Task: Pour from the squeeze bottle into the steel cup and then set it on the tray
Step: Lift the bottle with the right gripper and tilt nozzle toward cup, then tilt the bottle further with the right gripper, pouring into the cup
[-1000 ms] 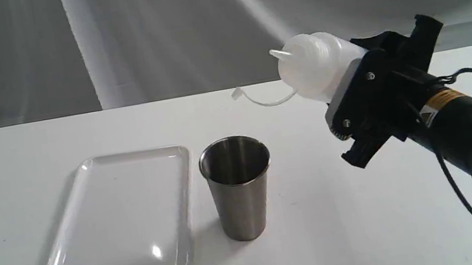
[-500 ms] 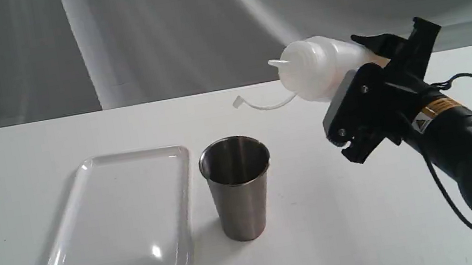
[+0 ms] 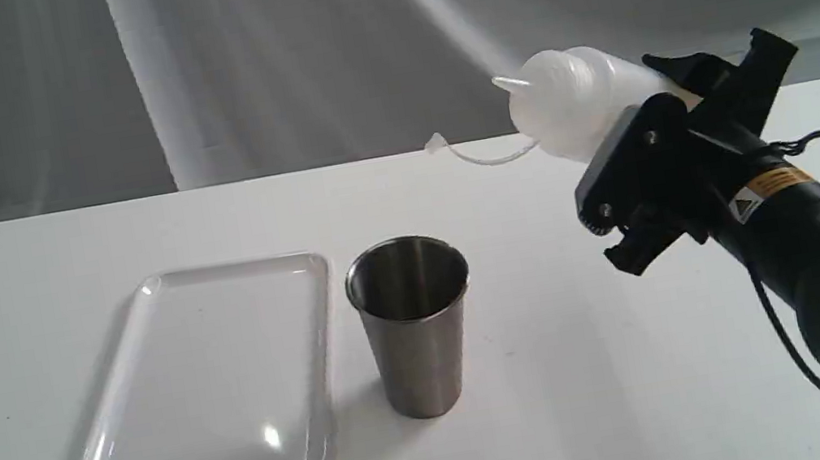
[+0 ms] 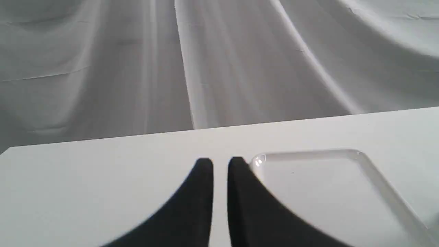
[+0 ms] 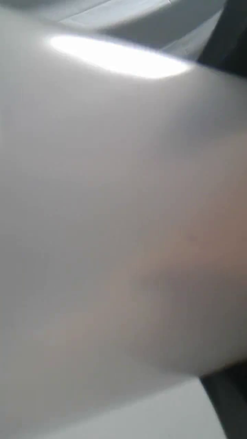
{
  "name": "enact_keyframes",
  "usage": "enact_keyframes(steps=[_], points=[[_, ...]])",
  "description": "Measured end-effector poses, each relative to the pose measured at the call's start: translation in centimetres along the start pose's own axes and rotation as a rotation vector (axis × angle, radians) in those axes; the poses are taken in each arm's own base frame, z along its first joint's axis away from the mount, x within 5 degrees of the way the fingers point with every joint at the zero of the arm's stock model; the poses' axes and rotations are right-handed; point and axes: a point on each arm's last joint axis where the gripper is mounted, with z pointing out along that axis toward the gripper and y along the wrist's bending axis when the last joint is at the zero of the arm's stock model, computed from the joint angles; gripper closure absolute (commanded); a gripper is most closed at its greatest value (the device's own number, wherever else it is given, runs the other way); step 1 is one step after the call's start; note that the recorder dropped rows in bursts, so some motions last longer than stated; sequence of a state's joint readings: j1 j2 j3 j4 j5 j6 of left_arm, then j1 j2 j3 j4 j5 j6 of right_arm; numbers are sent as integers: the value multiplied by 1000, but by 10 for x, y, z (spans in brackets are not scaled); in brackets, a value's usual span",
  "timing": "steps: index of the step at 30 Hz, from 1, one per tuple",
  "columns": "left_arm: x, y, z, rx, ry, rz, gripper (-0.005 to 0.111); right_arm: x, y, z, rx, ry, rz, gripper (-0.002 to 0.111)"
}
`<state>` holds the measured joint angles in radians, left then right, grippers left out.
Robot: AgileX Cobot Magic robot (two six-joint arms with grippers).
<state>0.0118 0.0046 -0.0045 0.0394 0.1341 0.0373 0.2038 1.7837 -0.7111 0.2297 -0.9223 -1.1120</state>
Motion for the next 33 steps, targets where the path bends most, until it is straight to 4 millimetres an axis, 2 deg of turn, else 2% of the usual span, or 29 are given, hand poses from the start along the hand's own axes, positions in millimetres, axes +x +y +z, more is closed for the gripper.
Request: enact_keyframes(steps=[12,19,23,28,33], points=[[0,0,0,0,0,0,98,0,0,0,3,-2,0,104],[0,0,0,0,0,0,98,-6,-2,0,21,-66,-36,104],[0,0,0,0,0,0,98,-2,5,2,4,-54,-87,104],[0,0,0,0,0,0,98,9,23,6,-79,-11,-176,104],[0,0,0,0,0,0,98,14,30,7,-100,-1,-234,104]])
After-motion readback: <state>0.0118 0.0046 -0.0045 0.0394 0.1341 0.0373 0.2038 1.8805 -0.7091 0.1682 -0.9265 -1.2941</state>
